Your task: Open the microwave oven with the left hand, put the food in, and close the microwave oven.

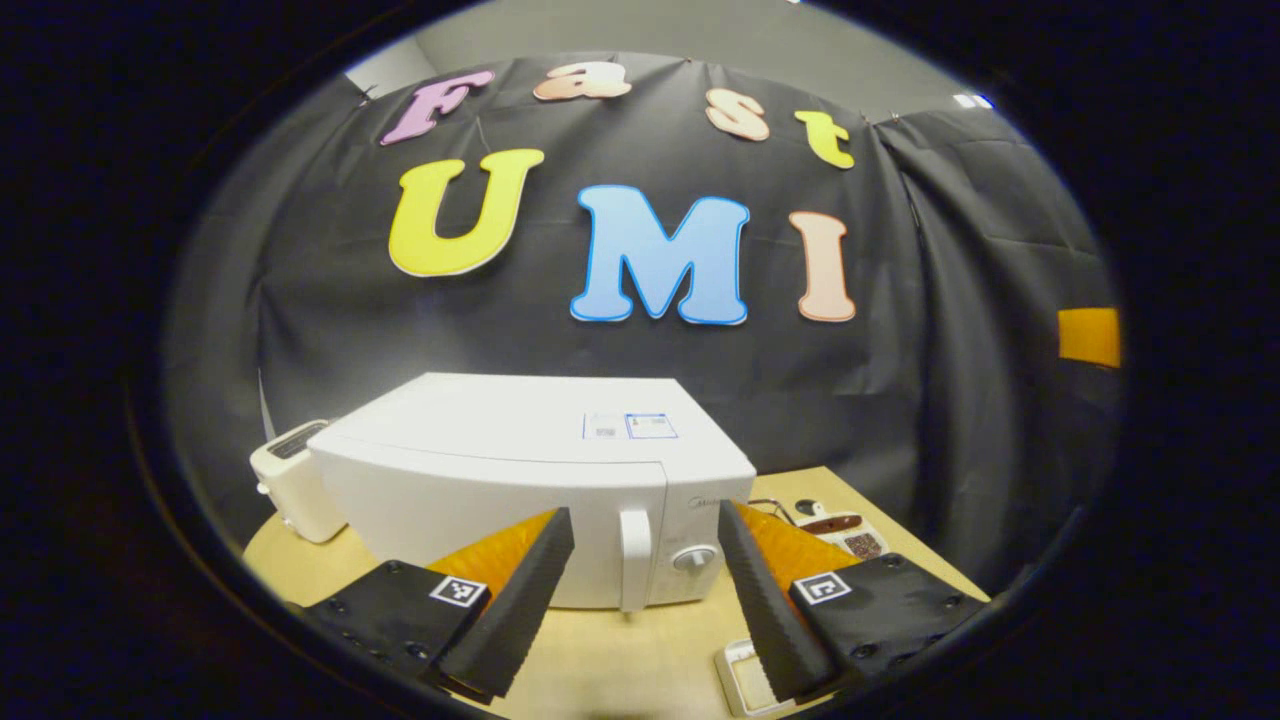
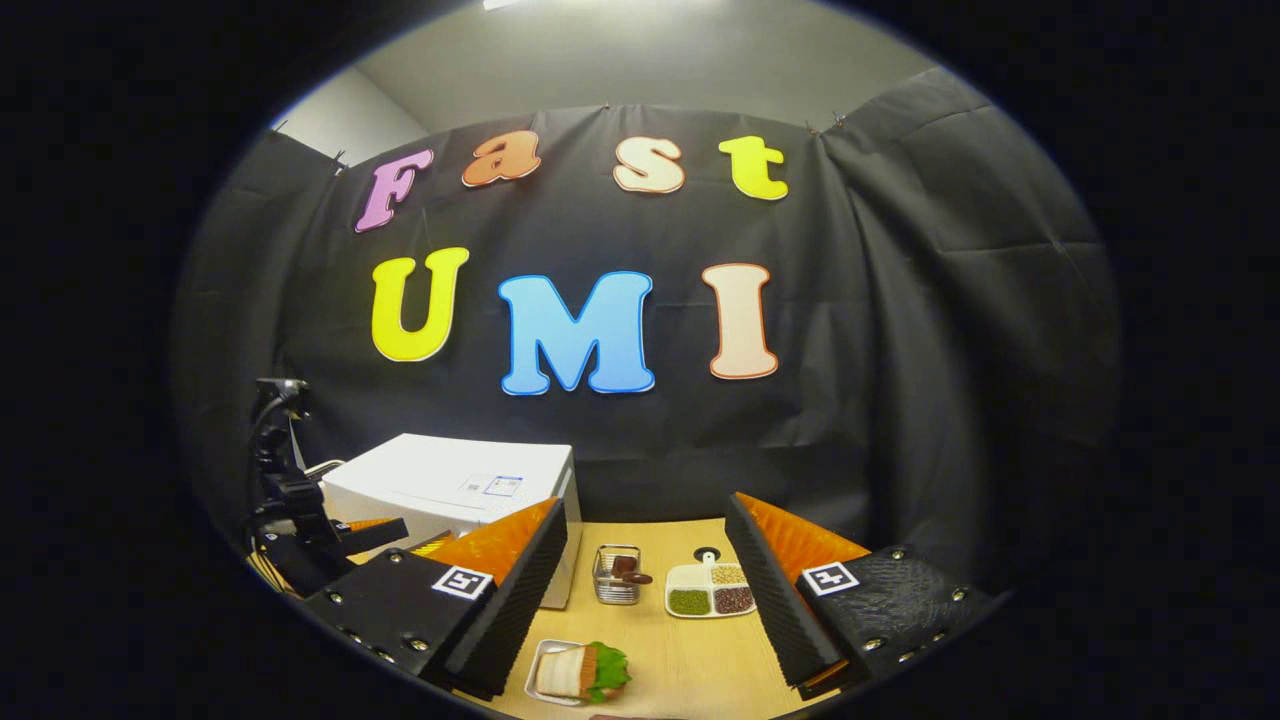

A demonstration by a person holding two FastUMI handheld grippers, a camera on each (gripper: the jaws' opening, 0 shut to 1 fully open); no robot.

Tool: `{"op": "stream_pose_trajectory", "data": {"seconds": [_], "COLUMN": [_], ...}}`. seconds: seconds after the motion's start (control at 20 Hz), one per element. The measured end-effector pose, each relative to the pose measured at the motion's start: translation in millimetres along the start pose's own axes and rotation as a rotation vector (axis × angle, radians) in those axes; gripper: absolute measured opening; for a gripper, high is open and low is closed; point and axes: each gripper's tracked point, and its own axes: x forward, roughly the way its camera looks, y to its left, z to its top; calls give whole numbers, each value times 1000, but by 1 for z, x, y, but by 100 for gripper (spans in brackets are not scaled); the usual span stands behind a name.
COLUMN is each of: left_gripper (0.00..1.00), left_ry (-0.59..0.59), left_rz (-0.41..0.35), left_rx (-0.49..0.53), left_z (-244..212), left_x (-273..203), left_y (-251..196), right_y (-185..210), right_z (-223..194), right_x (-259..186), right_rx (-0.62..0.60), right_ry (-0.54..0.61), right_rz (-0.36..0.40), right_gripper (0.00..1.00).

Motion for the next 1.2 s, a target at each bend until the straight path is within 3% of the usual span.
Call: {"op": "stream_pose_trajectory", "data": {"seconds": [0.25, 0.4, 0.5, 0.6, 0.7, 0.9, 1.2], "left_gripper": [92, 87, 80, 37, 25, 10, 7], "left_ry": [90, 119, 151, 159, 163, 195, 235], "left_rz": [68, 65, 51, 52, 52, 24, 14], "left_rx": [-14, -23, -32, 5, 35, 63, 53], "left_z": [-51, -69, -78, -77, -78, -80, -82], "left_x": [45, 62, 67, 73, 71, 70, 68], "left_y": [8, 7, 5, 2, 1, 1, 1], "right_y": [-20, -20, -18, -17, -15, -13, -10], "right_z": [-9, -19, -26, -29, -31, -25, -20], "right_x": [4, 2, 2, 1, 0, -2, -5], "right_rx": [5, 1, -8, -8, -3, 7, 4], "right_ry": [32, 62, 81, 91, 98, 86, 70], "right_rz": [-28, -28, -26, -25, -23, -23, -15], "right_gripper": [96, 96, 96, 97, 97, 97, 97]}}
